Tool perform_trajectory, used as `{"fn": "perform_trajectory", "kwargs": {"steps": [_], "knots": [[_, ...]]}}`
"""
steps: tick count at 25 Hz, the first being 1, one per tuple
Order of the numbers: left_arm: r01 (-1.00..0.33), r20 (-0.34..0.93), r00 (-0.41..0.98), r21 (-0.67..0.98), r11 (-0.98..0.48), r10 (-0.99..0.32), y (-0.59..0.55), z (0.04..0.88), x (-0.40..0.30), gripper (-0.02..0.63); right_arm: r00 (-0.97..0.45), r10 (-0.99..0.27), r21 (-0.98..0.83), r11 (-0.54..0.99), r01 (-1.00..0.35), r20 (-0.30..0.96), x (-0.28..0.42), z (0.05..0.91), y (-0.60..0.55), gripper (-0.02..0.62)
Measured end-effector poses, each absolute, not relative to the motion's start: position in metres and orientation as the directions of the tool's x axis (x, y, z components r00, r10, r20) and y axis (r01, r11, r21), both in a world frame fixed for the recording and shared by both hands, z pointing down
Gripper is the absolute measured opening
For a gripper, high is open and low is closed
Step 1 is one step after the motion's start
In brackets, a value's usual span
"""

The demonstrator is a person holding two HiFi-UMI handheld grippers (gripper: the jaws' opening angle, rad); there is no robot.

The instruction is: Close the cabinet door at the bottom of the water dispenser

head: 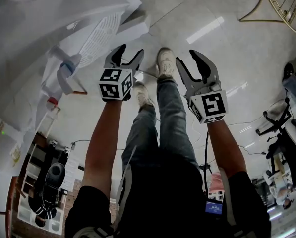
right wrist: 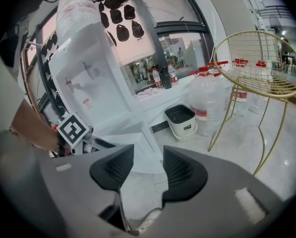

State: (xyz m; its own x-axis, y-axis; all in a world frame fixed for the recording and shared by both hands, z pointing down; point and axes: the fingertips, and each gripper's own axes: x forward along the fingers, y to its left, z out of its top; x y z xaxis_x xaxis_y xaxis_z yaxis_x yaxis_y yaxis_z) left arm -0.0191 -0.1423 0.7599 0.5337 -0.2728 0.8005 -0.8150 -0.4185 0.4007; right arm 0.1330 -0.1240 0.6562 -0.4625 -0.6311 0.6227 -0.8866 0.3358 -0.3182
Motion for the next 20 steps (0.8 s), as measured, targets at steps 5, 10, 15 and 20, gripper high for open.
{"fn": "perform_trajectory", "kwargs": {"steps": [5, 10, 15, 20], "knots": [[-0.812, 0.795, 0.535, 0.39, -0.435, -0.284, -0.156, 0.759, -0.012, 0.293, -0.461, -0.631, -0.318, 0.333, -0.888, 0.624, 0.137, 0.658, -0.129, 0.187], [-0.81, 0.794, 0.533, 0.38, -0.446, -0.292, -0.167, 0.758, -0.01, 0.295, -0.459, -0.636, -0.32, 0.33, -0.888, 0.62, 0.14, 0.657, -0.137, 0.186], [-0.818, 0.797, 0.521, 0.364, -0.446, -0.306, -0.174, 0.759, -0.008, 0.314, -0.459, -0.64, -0.326, 0.323, -0.889, 0.617, 0.142, 0.654, -0.143, 0.184], [-0.821, 0.792, 0.519, 0.357, -0.446, -0.321, -0.182, 0.76, -0.001, 0.33, -0.458, -0.633, -0.319, 0.329, -0.889, 0.624, 0.147, 0.658, -0.142, 0.184]]}}
